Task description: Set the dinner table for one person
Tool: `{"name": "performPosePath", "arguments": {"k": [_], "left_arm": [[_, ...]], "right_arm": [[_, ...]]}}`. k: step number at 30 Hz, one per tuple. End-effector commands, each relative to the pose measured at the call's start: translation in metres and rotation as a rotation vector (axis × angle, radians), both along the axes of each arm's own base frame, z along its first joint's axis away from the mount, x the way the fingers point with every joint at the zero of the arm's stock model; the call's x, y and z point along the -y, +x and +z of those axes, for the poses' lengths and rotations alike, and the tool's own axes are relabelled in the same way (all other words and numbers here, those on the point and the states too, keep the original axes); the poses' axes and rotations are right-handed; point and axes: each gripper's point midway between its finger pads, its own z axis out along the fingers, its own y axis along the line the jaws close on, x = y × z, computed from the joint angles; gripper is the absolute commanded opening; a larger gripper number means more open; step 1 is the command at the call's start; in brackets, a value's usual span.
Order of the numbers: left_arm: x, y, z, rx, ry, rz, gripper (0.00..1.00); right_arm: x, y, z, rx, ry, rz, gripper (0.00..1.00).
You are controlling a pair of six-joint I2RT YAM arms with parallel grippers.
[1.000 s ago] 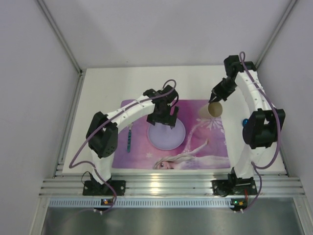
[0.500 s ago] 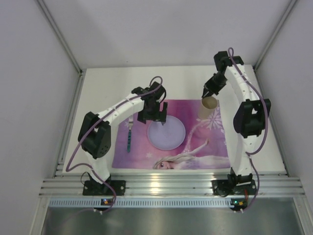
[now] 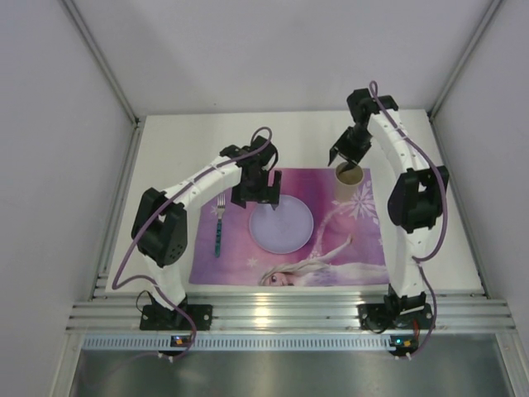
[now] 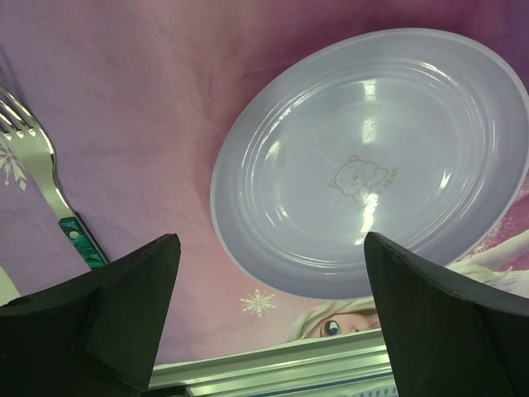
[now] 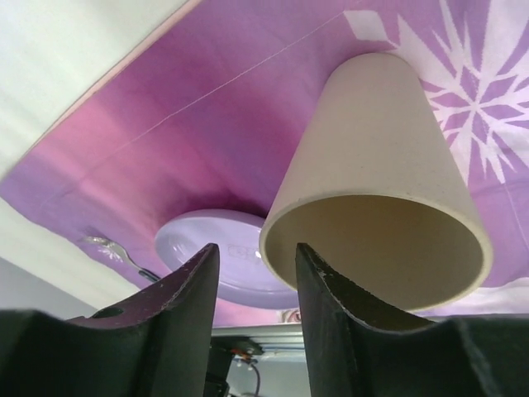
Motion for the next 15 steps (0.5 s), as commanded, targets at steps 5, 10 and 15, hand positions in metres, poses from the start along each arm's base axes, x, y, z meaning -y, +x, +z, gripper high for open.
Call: {"name": "performPosePath", "arguments": {"k": [5, 10, 15], "left_arm": [[0.017, 0.019, 0.015, 0.05, -0.057, -0.029, 0.98], [0.022, 0.017, 0.016, 0.032, -0.077, -0.044, 0.98], [0.022, 0.016, 0.02, 0.048, -0.089, -0.039, 0.98]], "right_arm": [[0.018, -0.002, 0.071, 0.166, -0.059, 0.034, 0.54], [0.041, -0.012, 0.106, 0.247, -0.115, 0.052, 0.57], [0.121, -0.036, 0.127, 0.312, -0.256, -0.027, 0.58]]}}
